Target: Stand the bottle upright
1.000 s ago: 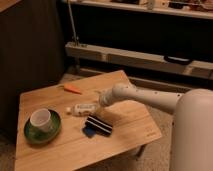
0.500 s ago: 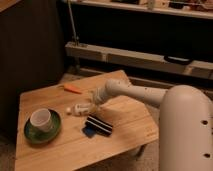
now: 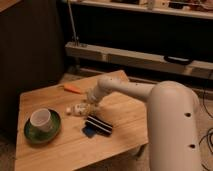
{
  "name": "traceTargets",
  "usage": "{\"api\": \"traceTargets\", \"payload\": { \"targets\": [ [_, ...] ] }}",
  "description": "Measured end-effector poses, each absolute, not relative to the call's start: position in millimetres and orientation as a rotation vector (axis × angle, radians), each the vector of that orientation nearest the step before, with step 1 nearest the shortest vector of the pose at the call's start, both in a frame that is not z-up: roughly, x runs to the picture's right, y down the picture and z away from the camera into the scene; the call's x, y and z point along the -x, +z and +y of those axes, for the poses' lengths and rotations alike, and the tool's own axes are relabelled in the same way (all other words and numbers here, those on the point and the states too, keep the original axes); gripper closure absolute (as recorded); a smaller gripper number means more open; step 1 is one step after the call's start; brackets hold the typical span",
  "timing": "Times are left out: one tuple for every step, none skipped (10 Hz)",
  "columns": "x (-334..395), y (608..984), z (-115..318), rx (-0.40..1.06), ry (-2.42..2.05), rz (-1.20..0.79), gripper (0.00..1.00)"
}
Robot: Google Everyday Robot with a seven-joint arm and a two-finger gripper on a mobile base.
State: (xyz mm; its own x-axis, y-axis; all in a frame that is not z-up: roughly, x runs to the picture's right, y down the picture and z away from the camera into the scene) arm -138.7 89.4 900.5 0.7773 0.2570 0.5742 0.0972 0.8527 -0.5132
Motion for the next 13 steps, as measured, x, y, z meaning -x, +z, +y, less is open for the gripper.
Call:
{"api": "traceTargets", "payload": {
  "targets": [
    [140.9, 899.5, 90.9, 0.554, 0.098, -0.689, 0.2],
    [145.9, 898.0, 93.3, 0.557, 0.102, -0.698, 0.2],
    [155.7, 896.2, 97.1, 0.564, 0.103, -0.71, 0.2],
    [166.0, 894.7, 100.4, 0.572, 0.101, -0.72, 0.2],
    [173.6, 894.8, 102.4, 0.579, 0.101, -0.725, 0.2],
    [185.3, 894.7, 105.2, 0.592, 0.094, -0.73, 0.2],
    [192.5, 894.9, 106.2, 0.601, 0.091, -0.736, 0.2],
    [196.1, 896.0, 106.9, 0.61, 0.095, -0.739, 0.2],
    [201.6, 895.1, 108.0, 0.619, 0.098, -0.75, 0.2],
    [205.9, 893.6, 108.7, 0.627, 0.103, -0.763, 0.2],
    [208.0, 892.3, 109.2, 0.634, 0.111, -0.776, 0.2],
    [212.2, 888.5, 109.5, 0.643, 0.125, -0.8, 0.2],
    [215.3, 885.8, 111.0, 0.651, 0.128, -0.809, 0.2]
  ]
}}
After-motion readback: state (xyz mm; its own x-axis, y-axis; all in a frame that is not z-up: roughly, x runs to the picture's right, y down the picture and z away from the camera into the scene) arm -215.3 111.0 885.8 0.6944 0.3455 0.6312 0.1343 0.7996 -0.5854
